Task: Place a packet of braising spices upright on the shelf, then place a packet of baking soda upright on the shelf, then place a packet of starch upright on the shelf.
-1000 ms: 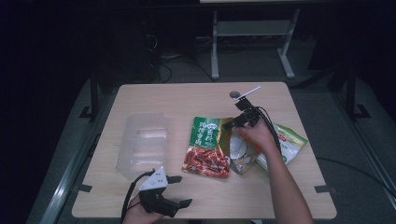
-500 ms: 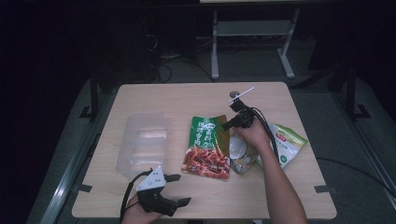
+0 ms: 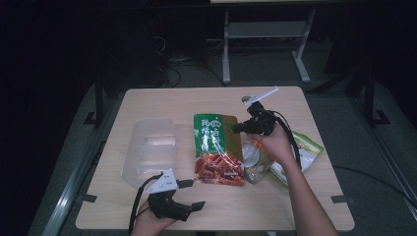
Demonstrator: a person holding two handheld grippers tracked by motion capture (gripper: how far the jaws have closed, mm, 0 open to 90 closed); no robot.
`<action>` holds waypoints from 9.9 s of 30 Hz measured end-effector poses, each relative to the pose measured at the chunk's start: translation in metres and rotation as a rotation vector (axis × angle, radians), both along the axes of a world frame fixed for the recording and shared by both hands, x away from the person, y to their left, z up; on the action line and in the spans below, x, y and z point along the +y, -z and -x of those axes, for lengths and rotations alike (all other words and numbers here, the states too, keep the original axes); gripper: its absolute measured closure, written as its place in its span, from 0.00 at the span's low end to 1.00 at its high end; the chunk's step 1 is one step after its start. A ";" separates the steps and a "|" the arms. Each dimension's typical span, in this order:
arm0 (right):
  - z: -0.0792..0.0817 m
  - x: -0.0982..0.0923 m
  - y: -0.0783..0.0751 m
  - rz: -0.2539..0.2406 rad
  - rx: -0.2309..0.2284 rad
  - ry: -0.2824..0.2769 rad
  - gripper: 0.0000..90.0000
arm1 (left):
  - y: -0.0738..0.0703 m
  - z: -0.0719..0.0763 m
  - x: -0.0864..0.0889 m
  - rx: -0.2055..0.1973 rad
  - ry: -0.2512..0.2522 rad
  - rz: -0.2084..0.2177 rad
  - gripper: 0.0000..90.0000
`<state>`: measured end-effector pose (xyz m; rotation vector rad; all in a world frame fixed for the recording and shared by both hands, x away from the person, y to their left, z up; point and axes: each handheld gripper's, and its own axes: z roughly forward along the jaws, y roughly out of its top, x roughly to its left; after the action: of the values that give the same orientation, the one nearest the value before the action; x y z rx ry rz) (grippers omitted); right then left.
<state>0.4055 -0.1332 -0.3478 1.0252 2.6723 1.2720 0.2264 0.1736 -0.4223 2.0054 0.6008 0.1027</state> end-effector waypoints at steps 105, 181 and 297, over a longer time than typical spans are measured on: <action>0.093 -0.017 0.015 -0.131 -0.172 -0.115 1.00 | 0.017 -0.016 -0.026 -0.012 0.006 -0.061 0.25; 0.048 0.067 -0.068 -0.164 -0.222 -0.155 1.00 | 0.015 0.008 -0.008 -0.038 0.050 -0.103 0.23; -0.019 0.089 0.001 -0.233 -0.021 -0.038 0.54 | 0.020 0.000 -0.009 -0.027 0.042 -0.122 0.23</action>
<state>0.4241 -0.0439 -0.3489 0.9777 2.5857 1.6230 0.2267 0.1644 -0.4418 2.1295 0.5460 0.1441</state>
